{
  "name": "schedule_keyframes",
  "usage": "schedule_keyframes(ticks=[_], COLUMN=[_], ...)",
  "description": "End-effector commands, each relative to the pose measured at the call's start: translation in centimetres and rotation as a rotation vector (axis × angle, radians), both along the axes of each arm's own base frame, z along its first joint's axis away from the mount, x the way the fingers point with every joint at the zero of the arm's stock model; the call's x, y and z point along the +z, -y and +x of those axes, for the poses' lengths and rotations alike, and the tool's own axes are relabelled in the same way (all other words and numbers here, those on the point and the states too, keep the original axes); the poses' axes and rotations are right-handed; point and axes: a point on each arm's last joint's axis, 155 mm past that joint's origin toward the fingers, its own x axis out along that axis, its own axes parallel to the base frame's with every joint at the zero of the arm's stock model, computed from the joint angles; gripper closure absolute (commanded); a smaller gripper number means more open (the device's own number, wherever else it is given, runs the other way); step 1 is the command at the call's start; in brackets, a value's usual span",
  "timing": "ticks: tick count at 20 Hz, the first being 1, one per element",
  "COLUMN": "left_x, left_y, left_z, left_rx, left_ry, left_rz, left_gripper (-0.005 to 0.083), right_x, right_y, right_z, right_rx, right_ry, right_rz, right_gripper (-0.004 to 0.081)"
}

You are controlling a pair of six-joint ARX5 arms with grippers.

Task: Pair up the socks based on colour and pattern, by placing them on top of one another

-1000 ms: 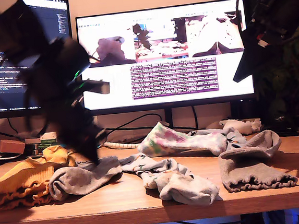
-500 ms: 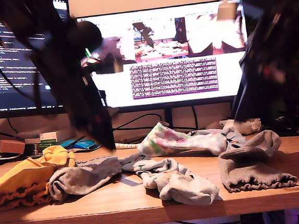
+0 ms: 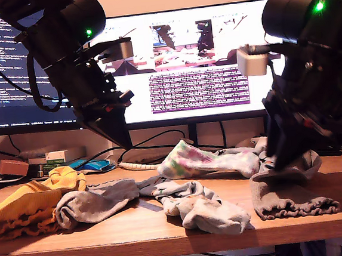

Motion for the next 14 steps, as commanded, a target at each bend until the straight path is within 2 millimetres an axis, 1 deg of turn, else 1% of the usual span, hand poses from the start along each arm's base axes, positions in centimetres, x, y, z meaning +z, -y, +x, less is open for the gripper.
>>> schedule_keyframes(ticks=[1,3,5,6,7,8,10,12,14], left_x=[-0.7,-0.6,-0.6,-0.6,-0.6,-0.7,-0.7,-0.7,-0.4], left_y=[0.1,0.3,0.3,0.3,0.3,0.4,0.8,1.4,2.5], left_z=[-0.4,-0.5,-0.5,-0.5,-0.6,-0.6,-1.1,-1.9,-2.8], left_rx=[-0.005,-0.01,-0.011,-0.011,-0.011,-0.012,-0.01,-0.014,-0.048], left_ry=[-0.019,-0.023,-0.025,-0.025,-0.026,-0.031,-0.061,-0.109,-0.148], left_rz=[-0.001,-0.008,-0.01,-0.01,-0.012,-0.016,-0.045,-0.088,-0.146], left_gripper=[0.0785,0.0785,0.0785,0.0785,0.0785,0.0784,0.0771,0.0695,0.0623], right_x=[-1.8,-1.9,-2.0,-2.1,-2.0,-1.7,-1.1,-0.2,1.2], right_y=[0.2,0.1,0.1,0.1,-0.1,-0.3,-0.6,-1.1,-1.7], right_z=[-0.7,-0.5,-0.2,0.1,0.5,1.0,1.8,2.3,2.8], right_rx=[0.006,0.006,0.002,0.004,0.005,0.005,-0.003,-0.015,-0.036], right_ry=[-0.049,-0.045,-0.038,-0.028,-0.01,0.009,0.043,0.057,0.076], right_rz=[-0.022,-0.021,-0.018,-0.015,-0.009,-0.002,0.015,0.032,0.057], right_gripper=[0.0419,0.0428,0.048,0.0533,0.0644,0.0776,0.0783,0.0783,0.0783])
